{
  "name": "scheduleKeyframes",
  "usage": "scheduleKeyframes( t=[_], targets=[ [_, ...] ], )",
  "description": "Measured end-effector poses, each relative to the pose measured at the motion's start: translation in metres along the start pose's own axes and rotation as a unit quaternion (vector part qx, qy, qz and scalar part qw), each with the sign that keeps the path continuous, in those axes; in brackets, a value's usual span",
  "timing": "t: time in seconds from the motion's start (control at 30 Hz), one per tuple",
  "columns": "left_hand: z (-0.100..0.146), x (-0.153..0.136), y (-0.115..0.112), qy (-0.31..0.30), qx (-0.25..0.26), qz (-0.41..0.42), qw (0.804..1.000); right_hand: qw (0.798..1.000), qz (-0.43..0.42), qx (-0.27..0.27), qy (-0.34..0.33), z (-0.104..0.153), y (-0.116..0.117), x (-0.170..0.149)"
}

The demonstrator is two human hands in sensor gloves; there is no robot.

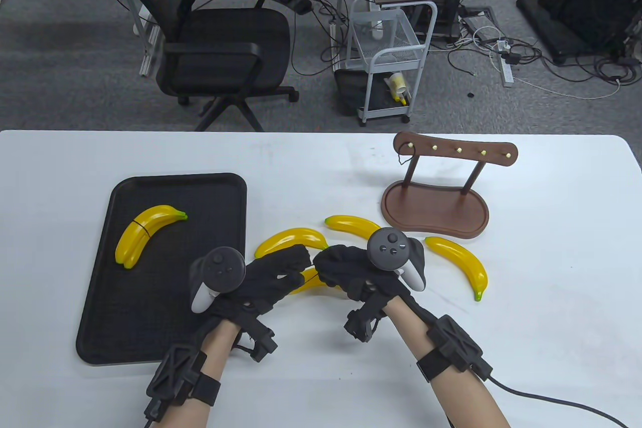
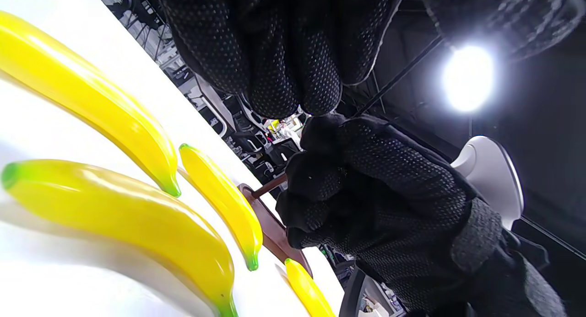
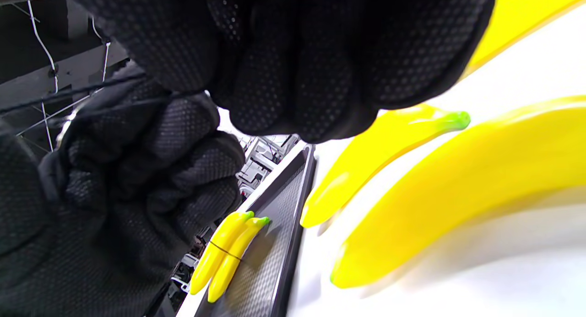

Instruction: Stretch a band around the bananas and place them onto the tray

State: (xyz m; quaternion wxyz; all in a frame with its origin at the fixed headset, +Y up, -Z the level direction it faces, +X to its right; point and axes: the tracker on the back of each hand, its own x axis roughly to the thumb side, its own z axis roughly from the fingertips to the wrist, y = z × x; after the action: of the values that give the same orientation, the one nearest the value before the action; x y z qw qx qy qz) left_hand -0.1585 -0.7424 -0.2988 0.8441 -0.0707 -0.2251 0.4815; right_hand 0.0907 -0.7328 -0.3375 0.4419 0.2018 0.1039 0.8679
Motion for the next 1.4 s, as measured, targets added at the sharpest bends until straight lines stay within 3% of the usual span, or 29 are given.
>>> scheduleKeyframes(
  t=[0.4, 0.97, 1.4],
  targets=[
    [-0.004, 0.001, -0.006, -0.012, -0.058, 0.053, 0.997, 0.999, -0.036, -0.019, 0.006, 0.0, -0.006, -0.002],
    [-0.004, 0.002, -0.003, -0.024, -0.049, 0.118, 0.992, 0.998, -0.064, 0.018, 0.007, -0.002, 0.004, -0.005],
    [-0.003, 0.003, 0.007, -0.028, -0.039, 0.122, 0.991, 0.991, -0.123, 0.047, -0.017, -0.003, 0.01, 0.0]
  ],
)
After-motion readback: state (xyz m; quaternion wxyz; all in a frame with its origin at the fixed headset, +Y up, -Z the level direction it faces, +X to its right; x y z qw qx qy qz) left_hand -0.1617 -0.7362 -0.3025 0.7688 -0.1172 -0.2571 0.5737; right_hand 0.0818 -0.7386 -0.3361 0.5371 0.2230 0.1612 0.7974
